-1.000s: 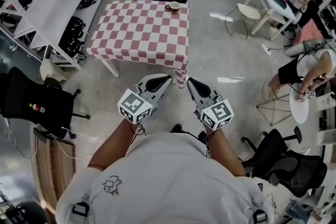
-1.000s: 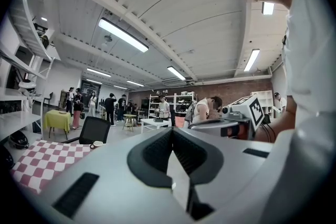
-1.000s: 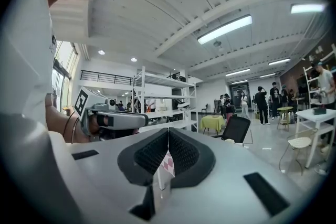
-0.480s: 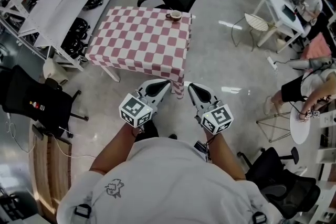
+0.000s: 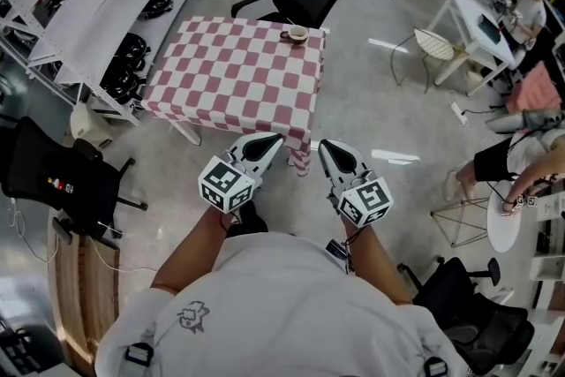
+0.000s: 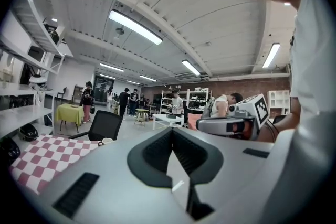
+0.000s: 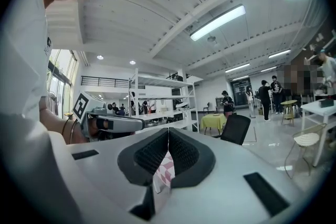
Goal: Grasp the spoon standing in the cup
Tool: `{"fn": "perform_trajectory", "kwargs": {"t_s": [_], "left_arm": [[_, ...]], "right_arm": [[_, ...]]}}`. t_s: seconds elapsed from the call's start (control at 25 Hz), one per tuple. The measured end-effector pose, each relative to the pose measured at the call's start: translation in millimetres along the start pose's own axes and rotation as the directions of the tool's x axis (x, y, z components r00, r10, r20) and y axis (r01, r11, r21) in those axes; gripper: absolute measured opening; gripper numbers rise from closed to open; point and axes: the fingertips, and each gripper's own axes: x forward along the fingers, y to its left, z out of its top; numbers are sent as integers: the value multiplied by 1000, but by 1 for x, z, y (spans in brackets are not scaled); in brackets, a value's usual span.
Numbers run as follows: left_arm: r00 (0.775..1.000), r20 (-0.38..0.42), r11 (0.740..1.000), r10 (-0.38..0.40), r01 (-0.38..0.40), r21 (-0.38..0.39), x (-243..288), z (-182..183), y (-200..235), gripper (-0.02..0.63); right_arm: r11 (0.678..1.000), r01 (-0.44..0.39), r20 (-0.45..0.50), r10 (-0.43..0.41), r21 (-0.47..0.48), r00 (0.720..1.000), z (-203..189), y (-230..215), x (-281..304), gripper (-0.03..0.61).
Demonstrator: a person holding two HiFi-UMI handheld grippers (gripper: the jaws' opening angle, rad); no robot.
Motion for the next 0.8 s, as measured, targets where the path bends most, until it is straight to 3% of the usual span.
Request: {"fn": "perform_trajectory", "kwargs": {"t_s": [0.12, 0.44, 0.8], "left_arm": [[1000, 3, 1000, -14, 14, -13, 4, 1, 23, 14], [999, -8, 993, -43, 43, 106, 4, 18, 106, 14], [998, -14, 992, -69, 70, 109, -11, 43, 188, 14]], "right_arm": [[1000, 10, -12, -10, -3, 1000, -1, -8, 20, 32], [992, 41, -35, -45, -120, 998, 11, -11, 113, 31], [993, 59, -22, -62, -103, 998, 30, -8, 193, 32]]}}
